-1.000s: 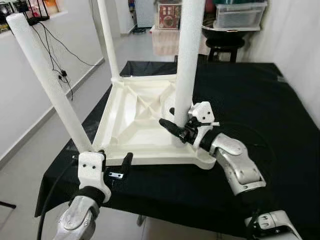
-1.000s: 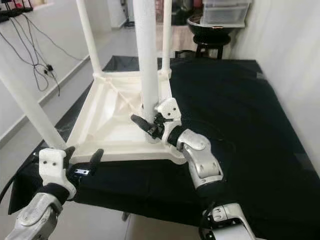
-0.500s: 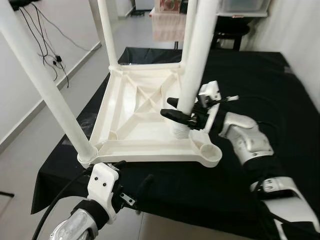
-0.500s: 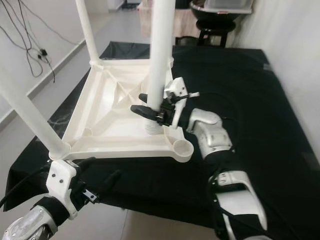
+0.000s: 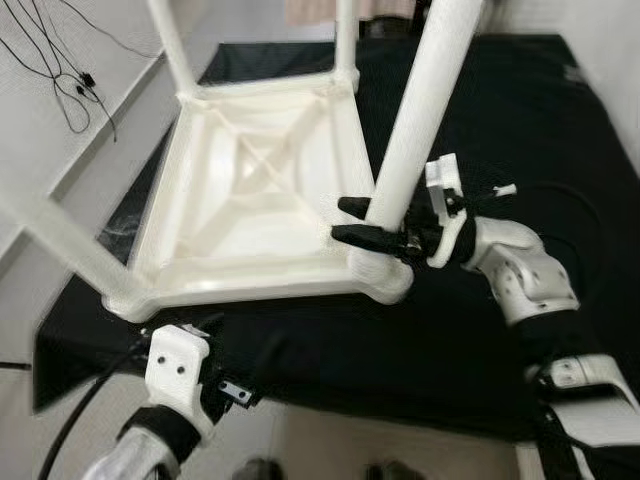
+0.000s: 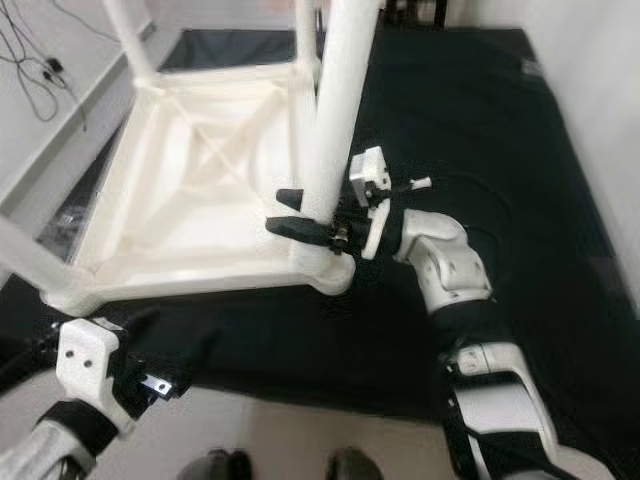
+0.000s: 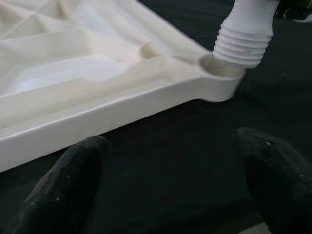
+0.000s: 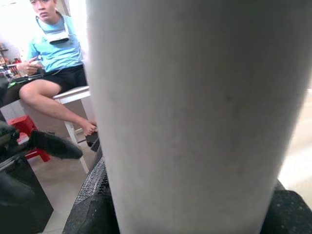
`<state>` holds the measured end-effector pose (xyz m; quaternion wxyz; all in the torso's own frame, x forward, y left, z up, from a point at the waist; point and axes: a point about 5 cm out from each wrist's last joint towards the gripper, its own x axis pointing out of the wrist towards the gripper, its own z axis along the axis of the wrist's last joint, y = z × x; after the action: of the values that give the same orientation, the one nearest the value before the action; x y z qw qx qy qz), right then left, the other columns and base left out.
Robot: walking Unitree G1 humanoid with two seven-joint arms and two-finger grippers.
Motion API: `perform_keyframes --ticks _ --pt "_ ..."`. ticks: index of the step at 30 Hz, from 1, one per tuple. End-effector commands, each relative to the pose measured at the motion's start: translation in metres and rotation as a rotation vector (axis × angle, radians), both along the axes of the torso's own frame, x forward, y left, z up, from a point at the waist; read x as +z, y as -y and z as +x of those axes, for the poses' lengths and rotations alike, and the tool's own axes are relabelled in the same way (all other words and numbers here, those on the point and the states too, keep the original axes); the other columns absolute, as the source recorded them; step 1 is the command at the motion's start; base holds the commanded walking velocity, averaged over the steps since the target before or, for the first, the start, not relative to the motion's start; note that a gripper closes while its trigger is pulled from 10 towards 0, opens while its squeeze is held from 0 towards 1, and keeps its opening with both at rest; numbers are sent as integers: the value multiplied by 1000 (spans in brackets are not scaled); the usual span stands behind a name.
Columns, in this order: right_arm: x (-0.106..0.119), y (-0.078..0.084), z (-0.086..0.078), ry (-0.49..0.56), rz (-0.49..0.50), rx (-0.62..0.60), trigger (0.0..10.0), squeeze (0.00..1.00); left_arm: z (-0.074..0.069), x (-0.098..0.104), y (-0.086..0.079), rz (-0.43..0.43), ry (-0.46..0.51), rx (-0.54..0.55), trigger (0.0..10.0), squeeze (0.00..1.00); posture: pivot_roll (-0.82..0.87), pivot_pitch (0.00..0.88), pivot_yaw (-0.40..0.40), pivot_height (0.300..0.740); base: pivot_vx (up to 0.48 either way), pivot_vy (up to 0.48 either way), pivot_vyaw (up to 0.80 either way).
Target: Building children table
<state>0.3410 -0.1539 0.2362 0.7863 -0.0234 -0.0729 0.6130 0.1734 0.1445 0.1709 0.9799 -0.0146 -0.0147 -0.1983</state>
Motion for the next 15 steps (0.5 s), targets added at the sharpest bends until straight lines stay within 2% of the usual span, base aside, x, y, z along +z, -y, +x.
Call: perform_keyframes --ticks 1,6,8,15 --pt "2 -9 -6 28 -12 72 10000 0 -2 -4 -3 -4 -33 3 10000 0 23 298 48 740 0 0 0" --pt "0 -13 -8 46 -53 96 10000 0 -1 -4 -3 -7 -36 0 10000 0 20 292 44 740 0 0 0" --pt "-3 -19 -9 72 -90 111 10000 0 0 -5 -3 -5 -38 3 10000 0 19 287 41 740 0 0 0" --pt "3 -30 -7 93 -58 97 10000 0 1 -5 -4 1 -34 24 10000 0 22 277 37 740 0 0 0"
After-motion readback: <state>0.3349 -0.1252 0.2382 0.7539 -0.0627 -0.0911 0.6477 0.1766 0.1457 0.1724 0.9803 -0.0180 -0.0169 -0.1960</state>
